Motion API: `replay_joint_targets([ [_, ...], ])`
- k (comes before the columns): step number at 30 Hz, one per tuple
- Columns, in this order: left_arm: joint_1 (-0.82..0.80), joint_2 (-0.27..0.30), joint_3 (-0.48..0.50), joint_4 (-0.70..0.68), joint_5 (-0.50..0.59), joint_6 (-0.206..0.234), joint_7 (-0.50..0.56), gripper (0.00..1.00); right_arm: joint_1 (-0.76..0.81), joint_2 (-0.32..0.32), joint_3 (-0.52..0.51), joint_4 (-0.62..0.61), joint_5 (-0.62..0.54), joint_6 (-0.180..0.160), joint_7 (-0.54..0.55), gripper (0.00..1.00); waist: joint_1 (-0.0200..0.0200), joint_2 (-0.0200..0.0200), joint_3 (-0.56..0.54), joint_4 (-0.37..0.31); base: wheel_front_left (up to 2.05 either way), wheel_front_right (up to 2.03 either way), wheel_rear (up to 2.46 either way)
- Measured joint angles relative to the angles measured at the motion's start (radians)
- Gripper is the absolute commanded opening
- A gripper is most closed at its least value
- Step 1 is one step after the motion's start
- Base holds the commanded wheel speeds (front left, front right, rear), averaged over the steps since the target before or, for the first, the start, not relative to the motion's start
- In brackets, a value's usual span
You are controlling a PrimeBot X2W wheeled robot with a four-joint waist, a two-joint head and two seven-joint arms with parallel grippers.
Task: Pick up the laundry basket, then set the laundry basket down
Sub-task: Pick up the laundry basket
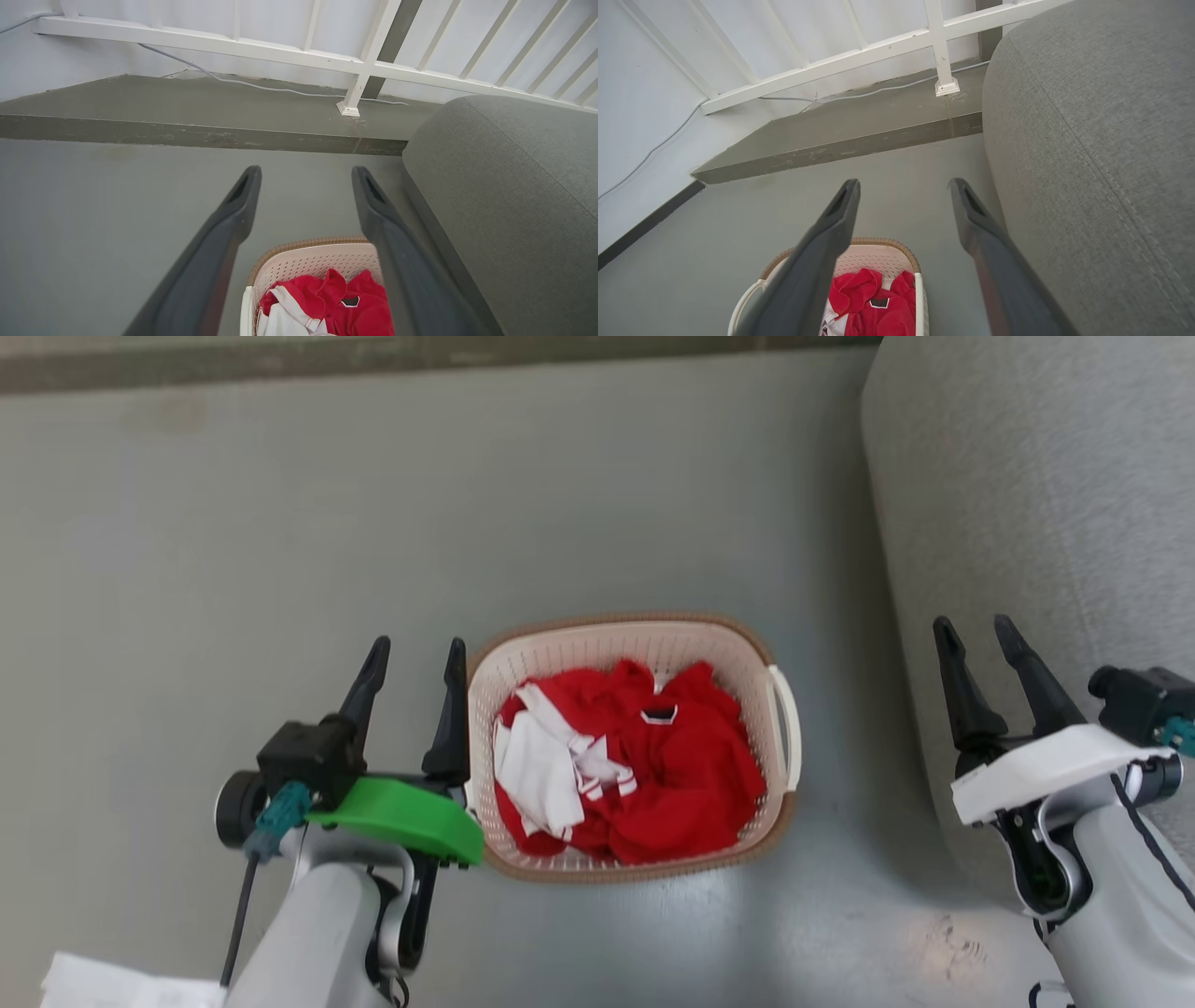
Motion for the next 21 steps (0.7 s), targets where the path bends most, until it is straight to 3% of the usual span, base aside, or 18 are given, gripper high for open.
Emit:
replay_joint_targets([
  [21, -0.272, -0.004, -0.061, 0.298, -0.085, 0.009, 0.0, 1.0, -0.241, -0.031, 0.148, 0.189, 0.095, 0.0, 0.033, 1.0, 0.0001, 0.0, 0.284, 0.024, 0.0, 0.0, 0.0],
])
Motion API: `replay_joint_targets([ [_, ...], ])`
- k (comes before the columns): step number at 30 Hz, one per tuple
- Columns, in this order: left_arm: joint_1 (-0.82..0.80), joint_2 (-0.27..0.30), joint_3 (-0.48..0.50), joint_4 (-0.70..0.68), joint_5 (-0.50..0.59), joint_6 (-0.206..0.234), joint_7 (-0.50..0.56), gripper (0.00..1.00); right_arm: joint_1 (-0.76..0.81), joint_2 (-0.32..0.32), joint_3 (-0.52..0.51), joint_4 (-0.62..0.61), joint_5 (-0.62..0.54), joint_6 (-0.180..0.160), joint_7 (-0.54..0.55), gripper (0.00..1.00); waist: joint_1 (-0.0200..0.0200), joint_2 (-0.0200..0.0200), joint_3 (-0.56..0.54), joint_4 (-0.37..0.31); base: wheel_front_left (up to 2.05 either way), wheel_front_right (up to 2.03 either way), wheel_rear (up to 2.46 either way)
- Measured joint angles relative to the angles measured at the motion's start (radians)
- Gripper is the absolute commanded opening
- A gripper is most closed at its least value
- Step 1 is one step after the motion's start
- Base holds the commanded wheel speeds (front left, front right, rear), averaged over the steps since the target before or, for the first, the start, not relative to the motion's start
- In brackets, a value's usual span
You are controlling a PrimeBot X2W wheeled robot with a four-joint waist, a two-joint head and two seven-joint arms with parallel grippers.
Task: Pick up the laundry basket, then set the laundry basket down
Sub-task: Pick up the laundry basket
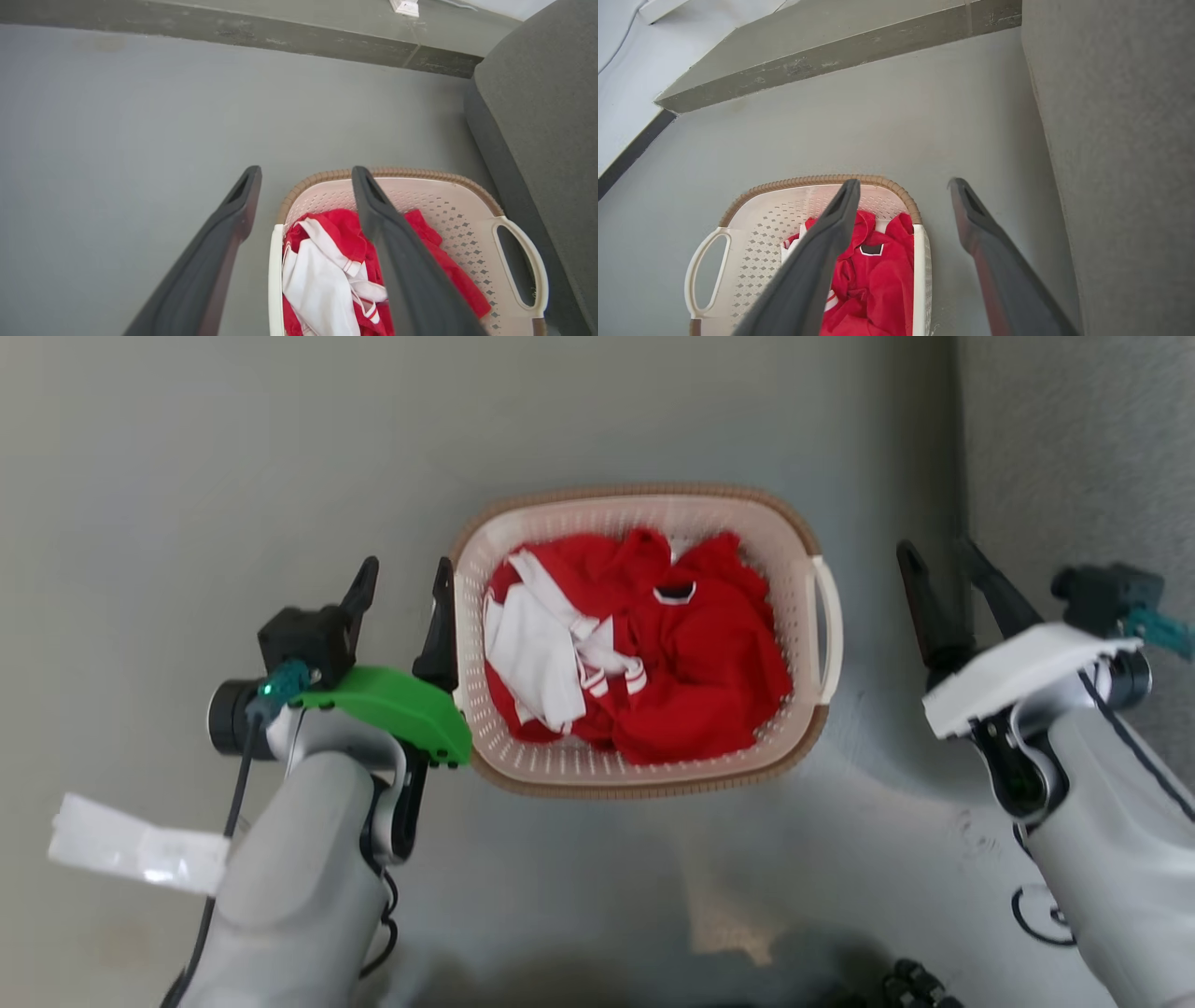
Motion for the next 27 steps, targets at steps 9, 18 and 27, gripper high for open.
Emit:
replay_joint_targets([
  [9, -0.127, -0.003, -0.037, 0.167, -0.062, 0.0, 0.038, 1.0, -0.111, 0.0, 0.095, 0.091, 0.041, 0.0, 0.052, 1.0, 0.0001, 0.0, 0.13, -0.003, 0.0, 0.0, 0.0],
  [18, -0.2, -0.005, -0.055, 0.267, -0.137, -0.006, 0.065, 1.0, -0.182, 0.007, 0.183, 0.151, 0.087, 0.0, 0.091, 1.0, 0.0, 0.0, 0.221, -0.015, 0.0, 0.0, 0.0],
  [27, -0.25, -0.005, -0.104, 0.345, -0.167, -0.025, 0.094, 1.0, -0.259, 0.007, 0.238, 0.191, 0.109, 0.0, 0.091, 1.0, 0.0, 0.0, 0.279, -0.03, 0.0, 0.0, 0.0],
])
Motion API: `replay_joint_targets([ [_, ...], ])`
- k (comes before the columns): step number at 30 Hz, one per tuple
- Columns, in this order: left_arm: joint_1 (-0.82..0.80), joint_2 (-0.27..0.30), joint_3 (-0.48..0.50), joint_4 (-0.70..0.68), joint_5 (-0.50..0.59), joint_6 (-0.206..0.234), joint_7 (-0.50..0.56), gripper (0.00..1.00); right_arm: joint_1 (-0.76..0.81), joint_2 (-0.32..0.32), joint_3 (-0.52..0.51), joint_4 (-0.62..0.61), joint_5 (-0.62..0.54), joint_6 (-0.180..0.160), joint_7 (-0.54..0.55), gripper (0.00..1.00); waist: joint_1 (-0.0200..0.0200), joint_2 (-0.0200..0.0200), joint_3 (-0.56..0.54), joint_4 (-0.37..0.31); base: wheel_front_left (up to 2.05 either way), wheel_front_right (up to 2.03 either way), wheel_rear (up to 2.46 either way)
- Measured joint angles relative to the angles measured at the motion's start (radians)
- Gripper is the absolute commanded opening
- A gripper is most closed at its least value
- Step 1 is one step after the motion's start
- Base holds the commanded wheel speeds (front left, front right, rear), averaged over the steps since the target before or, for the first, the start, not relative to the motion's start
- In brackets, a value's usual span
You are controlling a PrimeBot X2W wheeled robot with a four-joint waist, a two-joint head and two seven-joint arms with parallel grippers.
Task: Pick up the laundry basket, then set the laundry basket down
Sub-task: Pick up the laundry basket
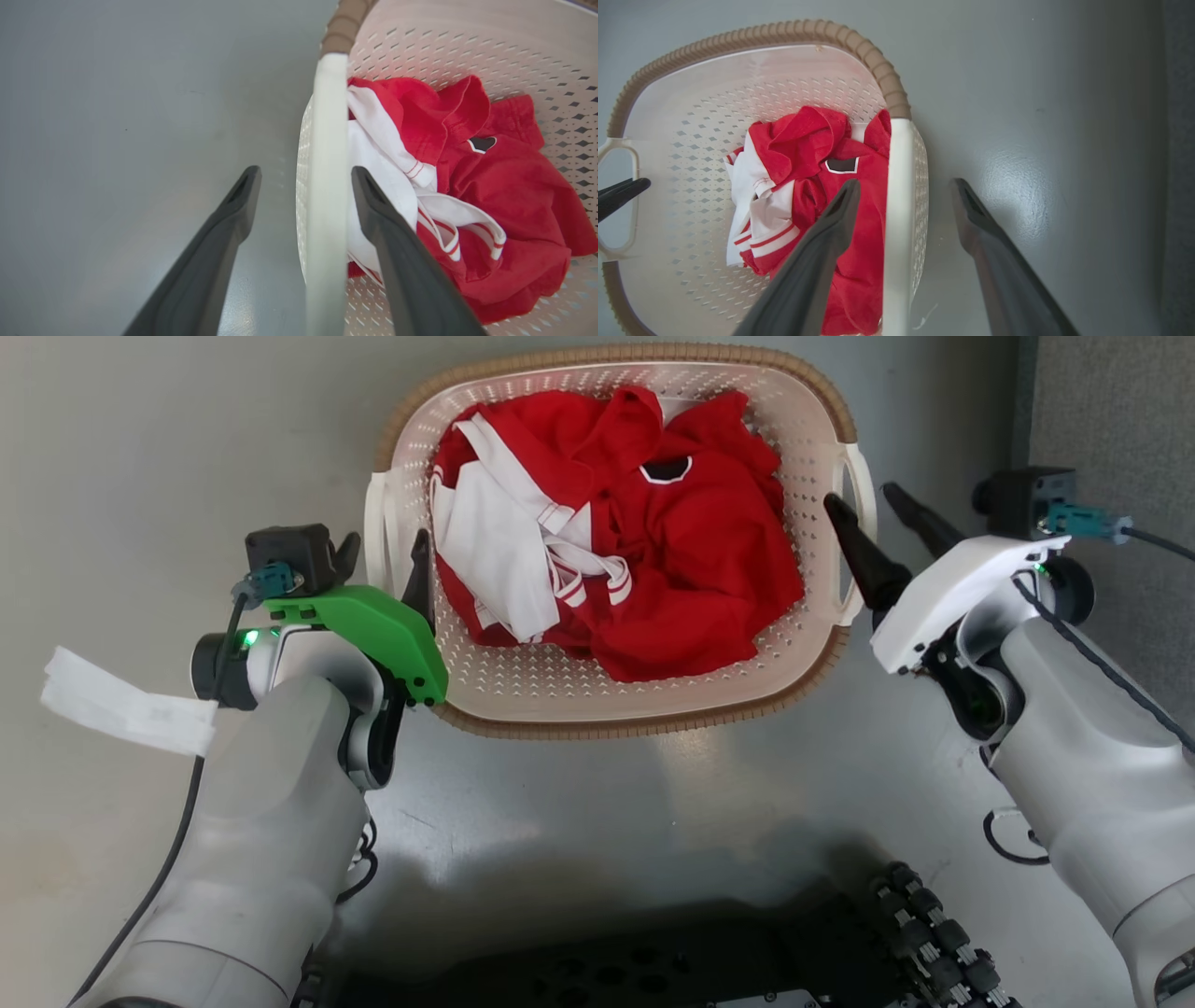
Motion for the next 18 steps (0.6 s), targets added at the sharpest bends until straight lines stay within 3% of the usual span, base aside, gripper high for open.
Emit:
replay_joint_targets([
  [13, -0.049, 0.0, -0.046, 0.069, -0.065, -0.019, 0.007, 1.0, -0.05, 0.004, 0.088, 0.045, 0.078, 0.0, 0.021, 1.0, 0.0, 0.0, 0.02, -0.008, 0.0, 0.0, 0.0],
  [14, -0.052, 0.0, -0.05, 0.073, -0.067, -0.023, 0.007, 0.95, -0.052, 0.004, 0.094, 0.048, 0.083, 0.0, 0.02, 1.0, -0.0001, 0.0, 0.021, -0.008, 0.0, 0.0, 0.0],
  [15, -0.055, 0.0, -0.054, 0.078, -0.069, -0.026, 0.007, 0.84, -0.055, 0.004, 0.098, 0.051, 0.086, 0.0, 0.02, 1.0, -0.0001, 0.0, 0.021, -0.009, 0.0, 0.0, 0.0],
  [16, -0.057, 0.0, -0.059, 0.082, -0.073, -0.026, 0.007, 0.49, -0.057, 0.004, 0.102, 0.054, 0.092, 0.0, 0.02, 0.86, -0.0001, 0.0, 0.022, -0.009, 0.0, 0.0, 0.0],
  [17, -0.059, 0.0, -0.063, 0.087, -0.075, -0.027, 0.007, 0.11, -0.059, 0.004, 0.107, 0.057, 0.096, 0.0, 0.02, 0.35, -0.0001, 0.0, 0.023, -0.009, 0.0, 0.0, 0.0],
  [18, -0.061, 0.0, -0.066, 0.091, -0.077, -0.03, 0.007, 0.0, -0.06, 0.004, 0.112, 0.059, 0.102, 0.0, 0.018, 0.15, -0.0001, 0.0, 0.023, -0.01, 0.0, 0.0, 0.0],
])
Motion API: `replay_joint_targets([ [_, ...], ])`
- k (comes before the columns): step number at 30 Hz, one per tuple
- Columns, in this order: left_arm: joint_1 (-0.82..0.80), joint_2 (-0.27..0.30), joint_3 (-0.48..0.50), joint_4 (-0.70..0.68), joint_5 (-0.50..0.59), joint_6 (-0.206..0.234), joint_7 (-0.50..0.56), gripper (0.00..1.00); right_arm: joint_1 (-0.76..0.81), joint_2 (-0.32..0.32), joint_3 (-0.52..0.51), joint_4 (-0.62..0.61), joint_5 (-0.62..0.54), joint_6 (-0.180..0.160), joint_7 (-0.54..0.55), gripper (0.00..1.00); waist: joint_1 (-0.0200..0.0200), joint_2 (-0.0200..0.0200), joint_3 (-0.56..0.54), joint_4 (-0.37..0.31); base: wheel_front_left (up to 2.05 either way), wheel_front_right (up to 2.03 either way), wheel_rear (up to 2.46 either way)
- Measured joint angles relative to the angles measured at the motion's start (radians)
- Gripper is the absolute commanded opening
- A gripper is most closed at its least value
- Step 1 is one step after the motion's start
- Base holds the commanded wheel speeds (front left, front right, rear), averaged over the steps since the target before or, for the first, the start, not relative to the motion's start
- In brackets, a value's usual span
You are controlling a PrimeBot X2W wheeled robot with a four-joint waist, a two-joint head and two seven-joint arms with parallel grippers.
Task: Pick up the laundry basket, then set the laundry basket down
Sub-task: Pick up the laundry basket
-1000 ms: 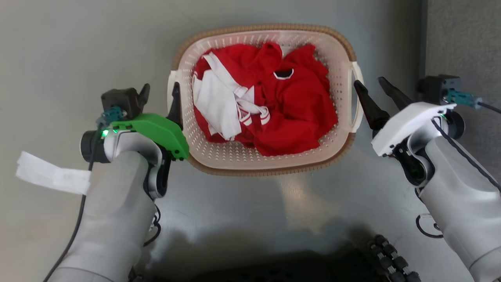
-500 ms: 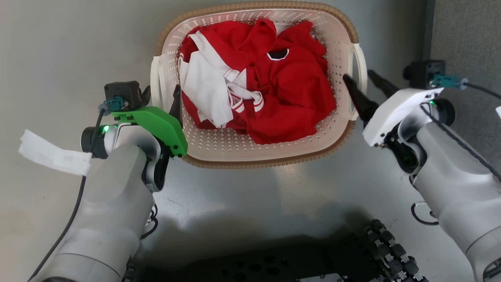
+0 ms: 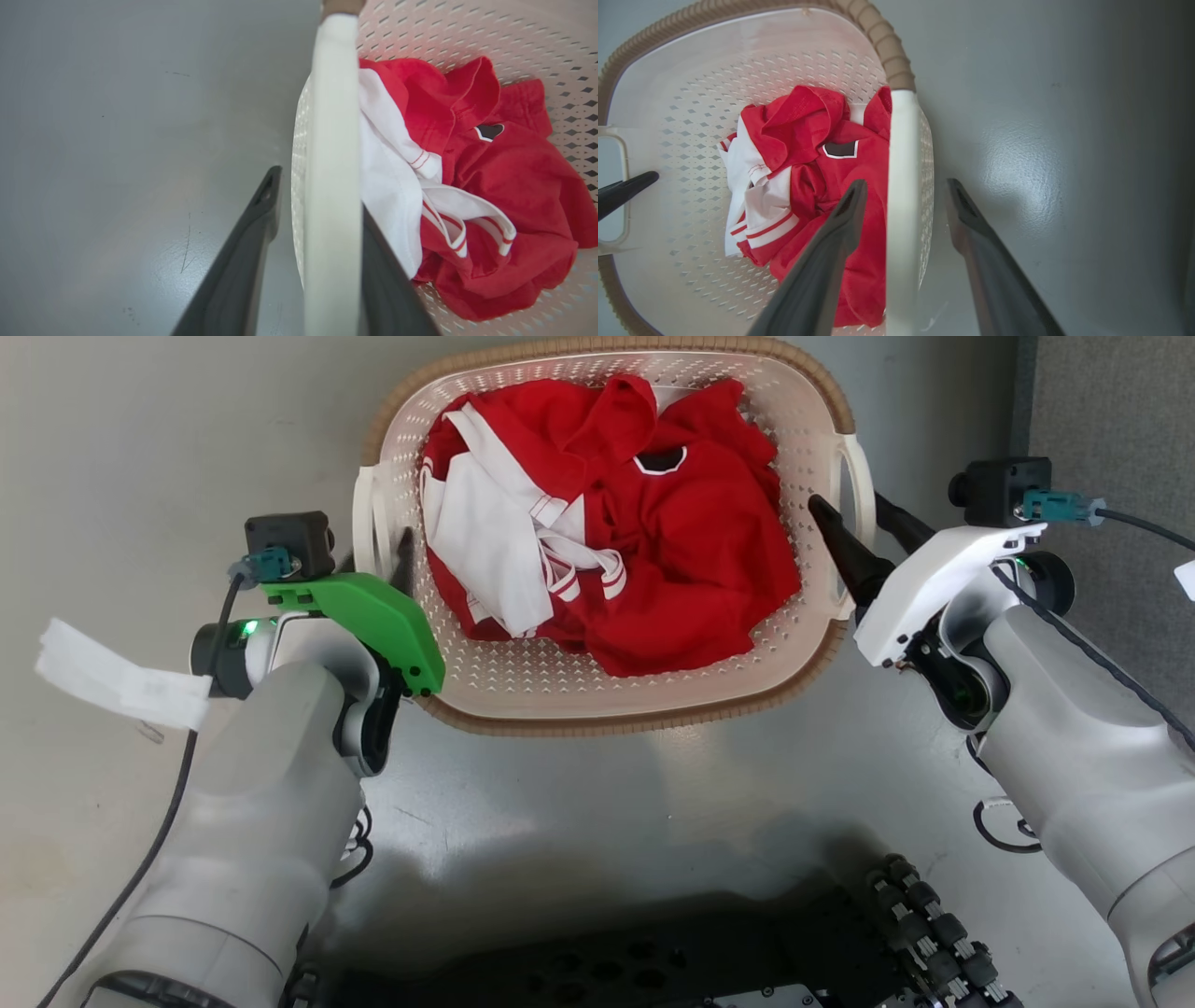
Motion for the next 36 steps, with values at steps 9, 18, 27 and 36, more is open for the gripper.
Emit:
replay_joint_targets([
  [9, -0.016, -0.004, -0.029, 0.038, -0.045, -0.014, -0.009, 0.0, -0.018, 0.003, 0.044, 0.024, 0.037, 0.001, -0.03, 0.0, 0.0, 0.0, -0.009, -0.003, 0.0, 0.0, 0.0],
  [18, -0.016, -0.007, -0.071, 0.098, -0.073, -0.031, 0.005, 0.0, -0.019, 0.008, 0.095, 0.052, 0.074, 0.001, -0.051, 0.0, 0.0, 0.0, -0.063, -0.008, 0.0, 0.0, 0.0],
  [27, -0.003, -0.009, -0.099, 0.133, -0.118, -0.045, 0.036, 0.0, -0.015, 0.019, 0.144, 0.09, 0.13, 0.002, -0.039, 0.0, 0.0, 0.0, -0.147, -0.013, 0.0, 0.0, 0.0],
  [36, 0.05, -0.01, -0.133, 0.158, -0.174, -0.067, 0.102, 0.0, 0.018, 0.033, 0.176, 0.123, 0.187, 0.003, 0.008, 0.0, -0.0001, 0.0, -0.258, -0.016, 0.0, 0.0, 0.0],
])
